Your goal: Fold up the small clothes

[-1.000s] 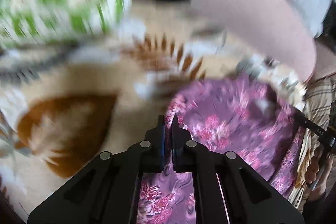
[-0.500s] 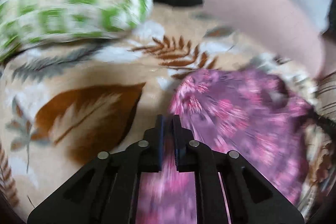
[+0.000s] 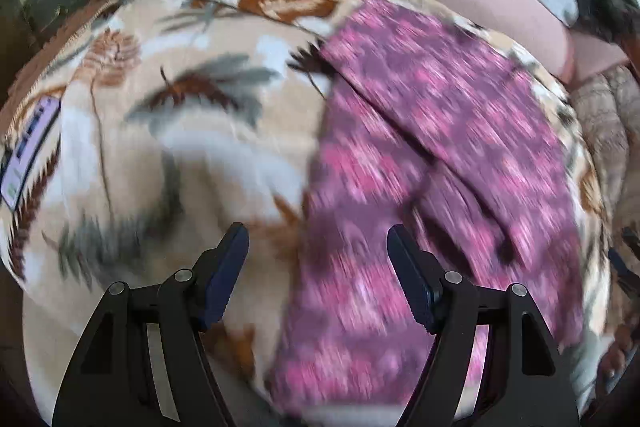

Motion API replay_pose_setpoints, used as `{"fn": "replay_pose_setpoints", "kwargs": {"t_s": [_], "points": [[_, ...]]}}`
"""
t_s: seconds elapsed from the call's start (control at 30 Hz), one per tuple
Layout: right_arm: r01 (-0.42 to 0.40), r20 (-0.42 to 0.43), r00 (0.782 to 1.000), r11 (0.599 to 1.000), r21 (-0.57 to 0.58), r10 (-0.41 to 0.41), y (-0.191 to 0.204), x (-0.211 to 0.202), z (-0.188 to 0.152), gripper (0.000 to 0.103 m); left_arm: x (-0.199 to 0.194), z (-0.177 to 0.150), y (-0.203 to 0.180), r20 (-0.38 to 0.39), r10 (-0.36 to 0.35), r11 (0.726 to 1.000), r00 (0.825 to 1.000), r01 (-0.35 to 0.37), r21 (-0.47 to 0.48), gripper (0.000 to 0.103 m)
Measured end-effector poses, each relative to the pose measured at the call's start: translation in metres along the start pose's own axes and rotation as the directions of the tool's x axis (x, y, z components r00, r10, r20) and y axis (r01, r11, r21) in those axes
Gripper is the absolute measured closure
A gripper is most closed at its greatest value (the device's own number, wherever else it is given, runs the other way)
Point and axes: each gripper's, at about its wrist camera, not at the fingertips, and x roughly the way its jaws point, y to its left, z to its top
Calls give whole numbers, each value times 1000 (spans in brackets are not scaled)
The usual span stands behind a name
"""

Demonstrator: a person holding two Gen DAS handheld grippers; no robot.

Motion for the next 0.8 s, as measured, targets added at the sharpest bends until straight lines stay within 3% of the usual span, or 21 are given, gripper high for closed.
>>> {"fn": "replay_pose_setpoints", "kwargs": {"t_s": [0.13, 0.2, 0.37, 0.43, 0.53, 0.67, 0.8], "points": [[56, -4, 998, 998, -40, -57, -6, -27, -17, 22, -26, -19, -14, 38, 28, 999, 999, -30, 33, 31], [38, -8, 999, 999, -21, -38, -10, -33, -22, 22, -34, -24, -20, 52, 21, 999, 998, -22, 36, 31], [102, -30, 994, 994, -35, -104, -13, -33, -47, 22, -45, -41, -27, 71, 19, 999, 997, -22, 42, 31], [144, -30, 989, 988, -50, -145, -12, -34, -59, 23, -51, -46, -32, 90, 50, 996, 995, -56, 62, 31], [145, -44, 988, 988, -54, -147, -12, -36, -69, 27, -56, -49, -38, 112, 63, 995, 992, -72, 72, 31], [200, -56, 977, 976, -81, -204, -10, -36, -74, 30, -56, -51, -41, 113, 71, 994, 991, -79, 73, 31], [202, -82, 975, 977, -61, -207, -17, -32, -75, 33, -49, -55, -42, 93, 90, 992, 992, -97, 77, 31]]}}
